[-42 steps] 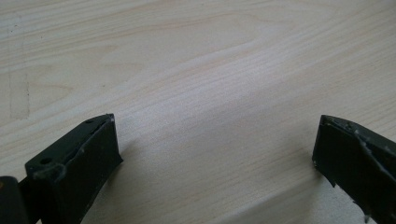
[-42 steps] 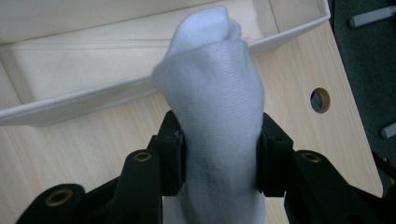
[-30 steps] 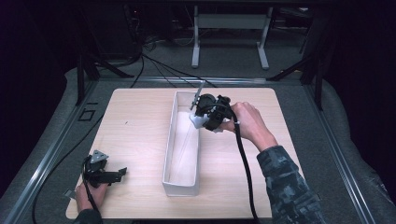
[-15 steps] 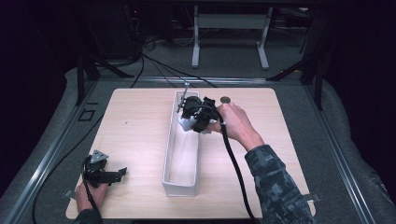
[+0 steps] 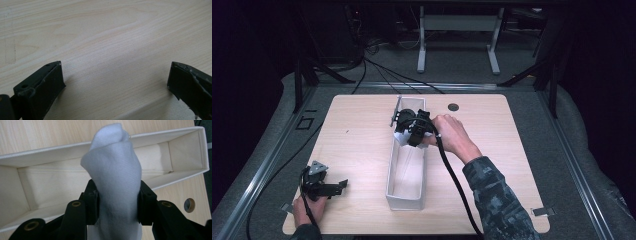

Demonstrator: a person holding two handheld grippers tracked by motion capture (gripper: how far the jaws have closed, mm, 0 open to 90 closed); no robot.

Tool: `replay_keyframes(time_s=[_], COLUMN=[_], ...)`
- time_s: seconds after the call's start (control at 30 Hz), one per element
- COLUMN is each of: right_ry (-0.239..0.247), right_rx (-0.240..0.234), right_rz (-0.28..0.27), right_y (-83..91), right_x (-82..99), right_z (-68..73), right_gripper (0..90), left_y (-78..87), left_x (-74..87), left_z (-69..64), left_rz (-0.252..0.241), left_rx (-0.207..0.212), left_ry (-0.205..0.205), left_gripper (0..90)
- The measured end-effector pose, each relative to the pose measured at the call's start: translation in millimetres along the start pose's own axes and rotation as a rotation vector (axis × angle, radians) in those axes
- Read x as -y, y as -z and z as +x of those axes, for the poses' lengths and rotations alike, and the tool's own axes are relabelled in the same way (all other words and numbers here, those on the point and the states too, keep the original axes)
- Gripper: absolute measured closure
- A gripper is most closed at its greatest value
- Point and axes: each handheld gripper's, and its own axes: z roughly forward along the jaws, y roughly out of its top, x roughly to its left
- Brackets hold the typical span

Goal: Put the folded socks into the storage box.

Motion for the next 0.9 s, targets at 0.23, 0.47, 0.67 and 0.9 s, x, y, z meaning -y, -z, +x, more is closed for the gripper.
replay_keyframes(time_s=[0.23,0.47,0.67,0.9], right_ry=[-0.008,-0.020,-0.028,-0.037], right_rx=[-0.022,-0.051,-0.070,-0.080], right_rz=[0.018,0.040,0.061,0.082], right_y=[-15.4,-35.7,-50.2,-62.3], right_x=[-1.9,-5.8,-7.1,-7.2], right_z=[1.1,4.2,5.7,6.7], right_gripper=[60.3,60.3,60.3,60.2], left_y=[0.0,0.0,0.0,0.0], left_x=[0.0,0.0,0.0,0.0], left_z=[0.0,0.0,0.0,0.0], left_rz=[0.000,0.000,0.000,0.000], left_rx=[0.000,0.000,0.000,0.000], left_ry=[0.000,0.000,0.000,0.000], left_gripper=[0.3,0.3,0.3,0.3])
